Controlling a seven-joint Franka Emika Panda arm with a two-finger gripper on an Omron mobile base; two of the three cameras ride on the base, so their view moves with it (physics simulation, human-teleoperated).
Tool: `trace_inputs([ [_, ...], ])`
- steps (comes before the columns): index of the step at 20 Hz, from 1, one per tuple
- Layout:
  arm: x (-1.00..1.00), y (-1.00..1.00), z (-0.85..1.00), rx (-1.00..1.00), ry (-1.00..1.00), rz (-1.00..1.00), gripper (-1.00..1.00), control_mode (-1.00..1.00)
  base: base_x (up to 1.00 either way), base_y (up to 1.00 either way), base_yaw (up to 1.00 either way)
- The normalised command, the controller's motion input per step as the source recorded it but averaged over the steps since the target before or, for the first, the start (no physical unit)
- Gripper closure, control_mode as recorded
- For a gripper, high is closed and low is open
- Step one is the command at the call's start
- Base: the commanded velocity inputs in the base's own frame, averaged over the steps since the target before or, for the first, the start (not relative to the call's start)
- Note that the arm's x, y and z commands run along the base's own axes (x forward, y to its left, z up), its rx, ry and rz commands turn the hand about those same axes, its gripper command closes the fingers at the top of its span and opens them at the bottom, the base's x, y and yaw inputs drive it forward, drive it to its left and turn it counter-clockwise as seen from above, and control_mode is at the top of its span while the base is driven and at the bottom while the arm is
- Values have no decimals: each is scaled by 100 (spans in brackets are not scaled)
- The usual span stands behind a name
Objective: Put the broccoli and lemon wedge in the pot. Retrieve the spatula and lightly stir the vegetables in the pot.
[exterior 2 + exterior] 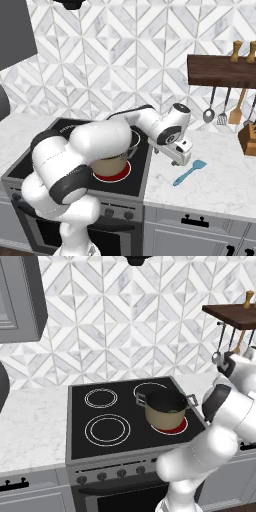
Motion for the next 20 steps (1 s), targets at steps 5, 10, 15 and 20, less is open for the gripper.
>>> trace_inputs([
  [5, 50, -15, -41, -5, 0, 7, -100, -100, 0, 0, 0],
  [10, 40, -22, -45, -3, 0, 6, -100, -100, 0, 0, 0],
  [15, 25, -25, -33, 0, 0, 7, -100, -100, 0, 0, 0],
  [20, 28, -22, -27, 0, 0, 8, -100, -100, 0, 0, 0],
])
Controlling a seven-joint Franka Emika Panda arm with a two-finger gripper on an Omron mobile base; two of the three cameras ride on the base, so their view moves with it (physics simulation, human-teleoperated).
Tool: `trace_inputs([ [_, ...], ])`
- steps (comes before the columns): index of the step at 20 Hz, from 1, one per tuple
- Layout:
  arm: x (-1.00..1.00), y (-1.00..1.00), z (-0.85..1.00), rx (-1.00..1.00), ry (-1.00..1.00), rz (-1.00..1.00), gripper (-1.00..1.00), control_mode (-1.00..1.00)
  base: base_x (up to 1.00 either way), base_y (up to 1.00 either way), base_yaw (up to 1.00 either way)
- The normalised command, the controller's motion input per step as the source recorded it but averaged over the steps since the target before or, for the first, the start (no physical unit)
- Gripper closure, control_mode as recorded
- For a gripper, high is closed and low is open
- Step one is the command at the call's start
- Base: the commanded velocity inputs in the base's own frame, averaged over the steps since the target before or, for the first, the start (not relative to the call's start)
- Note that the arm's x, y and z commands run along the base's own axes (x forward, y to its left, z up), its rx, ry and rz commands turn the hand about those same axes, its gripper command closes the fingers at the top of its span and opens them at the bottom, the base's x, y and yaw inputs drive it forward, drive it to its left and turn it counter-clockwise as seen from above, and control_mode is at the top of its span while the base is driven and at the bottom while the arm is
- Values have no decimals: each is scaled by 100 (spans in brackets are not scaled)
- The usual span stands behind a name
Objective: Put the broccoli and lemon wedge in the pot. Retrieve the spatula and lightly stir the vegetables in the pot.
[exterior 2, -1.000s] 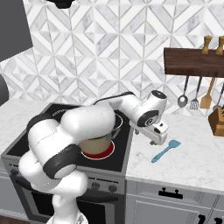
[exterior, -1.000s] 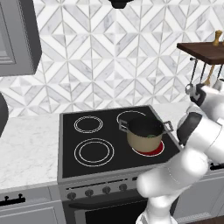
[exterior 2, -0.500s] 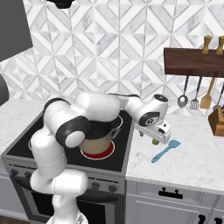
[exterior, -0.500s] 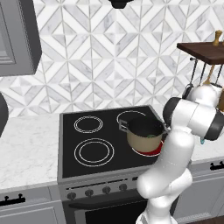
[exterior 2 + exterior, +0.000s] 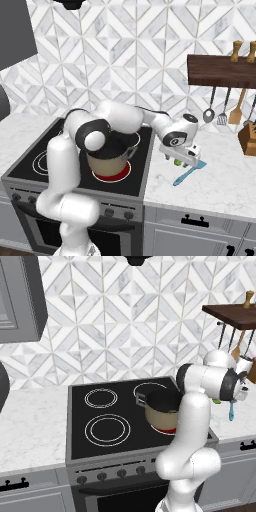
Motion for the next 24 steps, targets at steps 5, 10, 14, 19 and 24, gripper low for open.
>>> trace_inputs([
  [5, 45, -4, -33, -1, 0, 5, -100, -100, 0, 0, 0],
  [10, 32, -1, -38, 0, 0, 5, -100, -100, 0, 0, 0],
  [14, 26, 0, -39, -4, 0, 6, -100, -100, 0, 0, 0],
  [19, 8, 8, -11, -2, 0, 4, 100, -100, 0, 0, 0],
  [24, -11, 55, 6, -5, -5, 6, 100, -100, 0, 0, 0],
])
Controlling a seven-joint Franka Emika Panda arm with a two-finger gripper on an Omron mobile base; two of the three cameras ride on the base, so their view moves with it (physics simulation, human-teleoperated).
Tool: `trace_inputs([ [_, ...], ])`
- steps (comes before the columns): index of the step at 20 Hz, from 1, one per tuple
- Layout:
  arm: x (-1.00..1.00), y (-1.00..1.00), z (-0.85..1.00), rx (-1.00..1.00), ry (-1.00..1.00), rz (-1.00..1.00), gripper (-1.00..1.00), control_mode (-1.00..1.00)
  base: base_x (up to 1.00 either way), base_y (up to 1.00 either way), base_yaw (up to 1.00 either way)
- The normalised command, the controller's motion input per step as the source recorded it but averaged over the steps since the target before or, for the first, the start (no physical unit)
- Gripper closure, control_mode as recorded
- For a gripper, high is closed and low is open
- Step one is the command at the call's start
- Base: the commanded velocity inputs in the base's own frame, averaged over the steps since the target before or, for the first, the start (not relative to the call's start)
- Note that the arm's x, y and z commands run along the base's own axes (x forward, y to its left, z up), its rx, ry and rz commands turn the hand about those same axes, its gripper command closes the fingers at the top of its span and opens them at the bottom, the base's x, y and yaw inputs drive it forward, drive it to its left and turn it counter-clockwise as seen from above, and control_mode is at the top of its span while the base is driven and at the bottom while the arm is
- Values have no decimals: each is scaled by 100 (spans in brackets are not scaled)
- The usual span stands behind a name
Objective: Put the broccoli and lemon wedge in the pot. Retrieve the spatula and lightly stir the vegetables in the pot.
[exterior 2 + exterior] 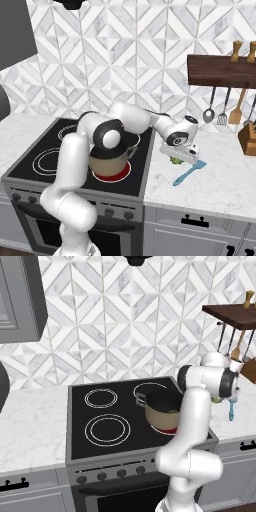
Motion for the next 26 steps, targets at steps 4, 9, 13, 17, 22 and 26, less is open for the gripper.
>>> trace_inputs([
  [4, -84, 64, 90, -11, -26, 22, 100, -100, 0, 0, 0],
  [9, -97, 73, 100, -16, -33, 27, 100, -100, 0, 0, 0],
  [13, -62, 97, 100, -12, -20, 26, 100, -100, 0, 0, 0],
  [17, -11, 100, 100, -6, -4, 14, 100, -100, 0, 0, 0],
  [22, 0, 100, 77, 1, 13, 5, 100, -100, 0, 0, 0],
  [26, 33, 96, -40, 2, 31, 1, 100, -100, 0, 0, 0],
])
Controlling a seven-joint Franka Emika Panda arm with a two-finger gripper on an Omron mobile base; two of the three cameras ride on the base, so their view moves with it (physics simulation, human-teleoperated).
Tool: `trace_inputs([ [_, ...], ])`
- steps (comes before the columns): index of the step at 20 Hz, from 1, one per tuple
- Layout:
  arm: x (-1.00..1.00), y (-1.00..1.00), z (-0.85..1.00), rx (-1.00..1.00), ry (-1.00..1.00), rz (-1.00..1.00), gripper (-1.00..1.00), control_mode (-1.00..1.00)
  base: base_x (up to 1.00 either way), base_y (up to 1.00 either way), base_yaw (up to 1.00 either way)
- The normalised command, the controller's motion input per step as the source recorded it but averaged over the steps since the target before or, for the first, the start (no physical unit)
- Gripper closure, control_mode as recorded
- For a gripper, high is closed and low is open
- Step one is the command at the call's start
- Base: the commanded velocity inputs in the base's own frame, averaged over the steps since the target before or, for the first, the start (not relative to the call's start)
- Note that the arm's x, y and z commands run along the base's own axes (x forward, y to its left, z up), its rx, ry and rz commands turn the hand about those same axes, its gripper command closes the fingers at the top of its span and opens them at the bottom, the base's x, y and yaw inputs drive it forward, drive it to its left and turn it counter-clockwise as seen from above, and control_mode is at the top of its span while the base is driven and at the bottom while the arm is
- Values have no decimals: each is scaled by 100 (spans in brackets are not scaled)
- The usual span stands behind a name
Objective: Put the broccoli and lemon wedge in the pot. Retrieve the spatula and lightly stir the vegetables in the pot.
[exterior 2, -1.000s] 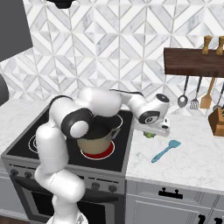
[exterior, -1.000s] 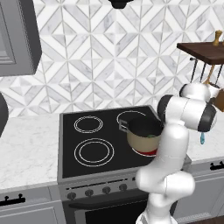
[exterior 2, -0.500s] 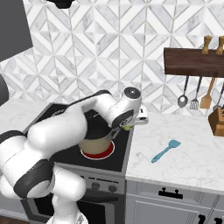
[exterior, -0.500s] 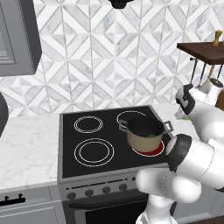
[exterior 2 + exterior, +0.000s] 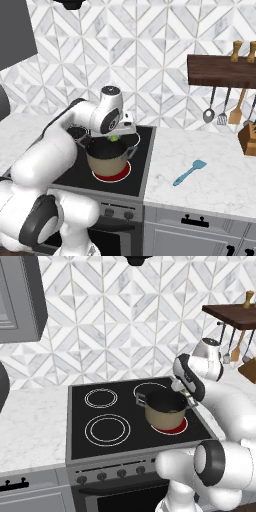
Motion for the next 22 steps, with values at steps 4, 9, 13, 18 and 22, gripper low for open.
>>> trace_inputs([
  [4, 37, 45, -100, 0, 20, 2, 100, -100, 0, 0, 0],
  [9, 16, 5, -38, 0, 1, 0, 100, -100, 0, 0, 0],
  [13, 0, 0, -1, 0, 0, 0, -100, -100, 0, 0, 0],
  [18, 0, 10, 14, 0, 0, -1, -100, -100, 0, 0, 0],
  [22, -31, -4, 73, 0, -7, -6, -100, -100, 0, 0, 0],
])
